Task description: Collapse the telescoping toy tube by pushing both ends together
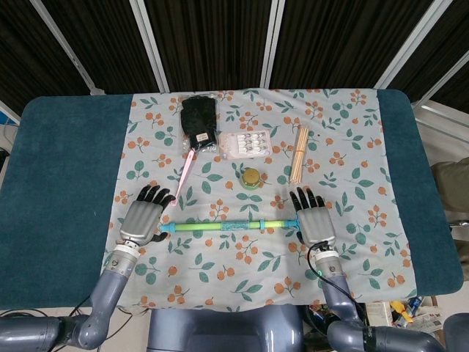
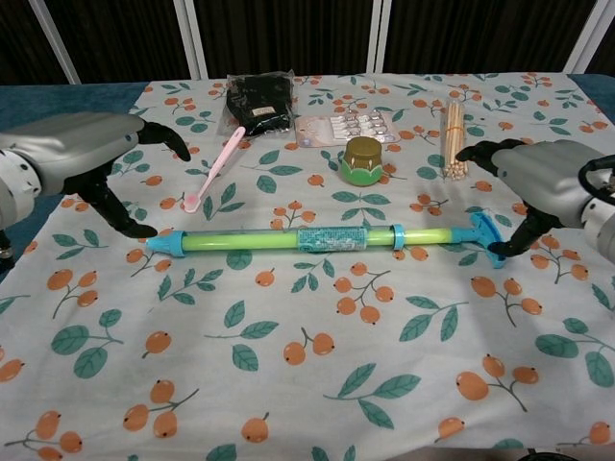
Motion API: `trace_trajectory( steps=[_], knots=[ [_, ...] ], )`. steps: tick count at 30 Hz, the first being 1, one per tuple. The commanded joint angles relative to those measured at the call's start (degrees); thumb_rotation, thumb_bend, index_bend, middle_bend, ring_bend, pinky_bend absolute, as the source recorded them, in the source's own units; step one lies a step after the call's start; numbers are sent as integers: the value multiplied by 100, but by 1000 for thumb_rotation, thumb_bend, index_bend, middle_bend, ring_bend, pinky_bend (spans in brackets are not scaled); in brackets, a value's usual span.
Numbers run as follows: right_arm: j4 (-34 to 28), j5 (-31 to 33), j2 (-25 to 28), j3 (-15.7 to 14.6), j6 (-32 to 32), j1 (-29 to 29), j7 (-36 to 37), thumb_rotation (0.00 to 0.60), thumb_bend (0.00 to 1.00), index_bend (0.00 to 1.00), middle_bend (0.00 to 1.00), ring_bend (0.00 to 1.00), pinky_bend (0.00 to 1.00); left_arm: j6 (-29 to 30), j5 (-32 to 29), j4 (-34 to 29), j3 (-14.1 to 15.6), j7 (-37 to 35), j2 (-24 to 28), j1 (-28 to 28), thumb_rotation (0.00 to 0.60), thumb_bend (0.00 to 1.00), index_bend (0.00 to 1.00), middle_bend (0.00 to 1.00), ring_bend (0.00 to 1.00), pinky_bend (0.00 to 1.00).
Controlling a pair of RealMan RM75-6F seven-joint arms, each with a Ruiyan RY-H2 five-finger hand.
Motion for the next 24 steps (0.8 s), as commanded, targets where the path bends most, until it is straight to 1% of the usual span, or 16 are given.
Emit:
trace_trajectory(
  steps=[1,3,5,6,7,8,9,10,15,19,21,24],
  knots=[
    [-215,-111,316,-127,156,-197,180,600,137,13,4,20,161,121,326,-178,182,-366,318,240,600,153,197,118,45,72],
    [-340,-296,592,-254,275,-351,348,600,120,13,3,19,161,225,602,-235,329,-614,532,404,600,144,163,94,29,65],
    [-464,-481,883,-382,414,-530,564,600,92,11,1,17,161,393,932,-225,496,-833,731,579,600,134,90,58,8,53],
    [-559,-648,1103,-486,502,-663,772,600,81,9,0,15,161,527,1208,-189,640,-1023,874,720,600,131,43,36,2,44],
    [-654,-853,1429,-655,706,-902,1029,600,67,5,0,11,161,744,1458,-104,879,-1223,1103,964,600,130,15,22,0,37],
    [-733,-1195,1729,-876,857,-1096,1318,600,58,2,0,6,161,921,1770,-31,1095,-1476,1290,1159,600,130,2,11,0,29],
    [-751,-1520,1984,-1076,955,-1253,1626,600,54,0,0,4,161,1053,2040,96,1252,-1732,1430,1312,600,130,0,2,0,22],
    [-750,-1696,2127,-1187,1020,-1355,1824,600,51,0,0,1,161,1139,2179,197,1324,-1863,1502,1405,600,130,0,0,0,19],
    [-647,-2312,2545,-1525,1333,-1740,2479,600,18,0,0,0,159,1529,2645,696,1480,-2236,1609,1767,600,128,0,0,0,8],
    [-308,-2784,2745,-1748,1625,-2037,2887,600,2,0,0,0,158,1780,2840,1148,1539,-2457,1541,2069,600,126,0,0,0,0],
    [-168,-2910,2758,-1775,1688,-2113,3068,600,2,0,0,0,158,1782,2851,1204,1510,-2527,1529,2125,600,125,0,0,0,0],
    [-32,-2974,2703,-1717,1638,-2143,3235,600,1,0,0,0,158,1745,2864,1281,1406,-2587,1498,2155,600,125,0,0,0,0]
  ],
)
